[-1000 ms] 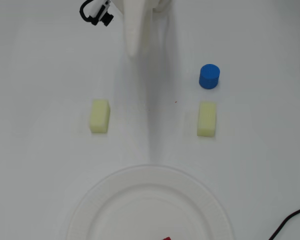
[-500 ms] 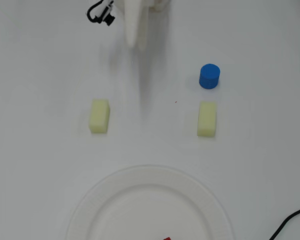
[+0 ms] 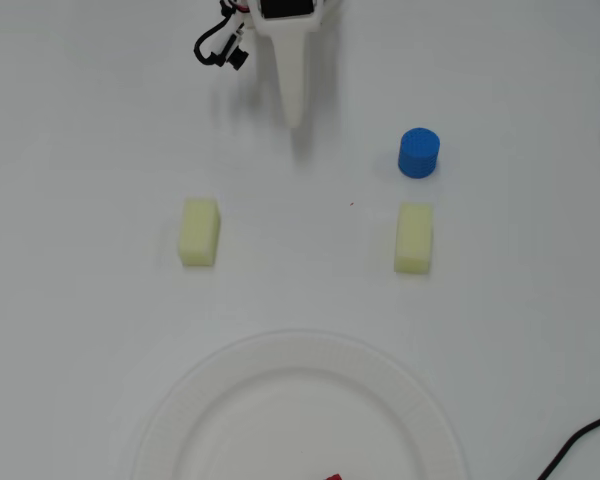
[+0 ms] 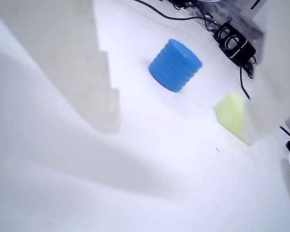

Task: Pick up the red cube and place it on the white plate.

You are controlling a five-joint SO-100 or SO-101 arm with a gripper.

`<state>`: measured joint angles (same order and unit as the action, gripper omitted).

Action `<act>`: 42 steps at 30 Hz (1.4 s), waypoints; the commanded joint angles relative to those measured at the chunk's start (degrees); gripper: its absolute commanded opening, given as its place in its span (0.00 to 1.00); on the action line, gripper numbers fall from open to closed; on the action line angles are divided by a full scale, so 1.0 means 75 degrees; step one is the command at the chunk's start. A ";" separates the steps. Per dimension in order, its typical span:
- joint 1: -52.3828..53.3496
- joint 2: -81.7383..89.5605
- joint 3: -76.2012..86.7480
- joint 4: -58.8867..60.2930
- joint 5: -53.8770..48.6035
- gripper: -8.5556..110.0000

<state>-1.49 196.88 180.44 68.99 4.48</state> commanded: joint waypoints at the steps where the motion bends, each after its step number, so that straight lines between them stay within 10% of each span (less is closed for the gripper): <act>1: -0.0035 0.0070 0.0293 0.0047 -0.0035 0.07; 42: 0.0000 0.0070 0.0668 0.0000 0.0047 0.12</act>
<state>-1.49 196.88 184.83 68.99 4.92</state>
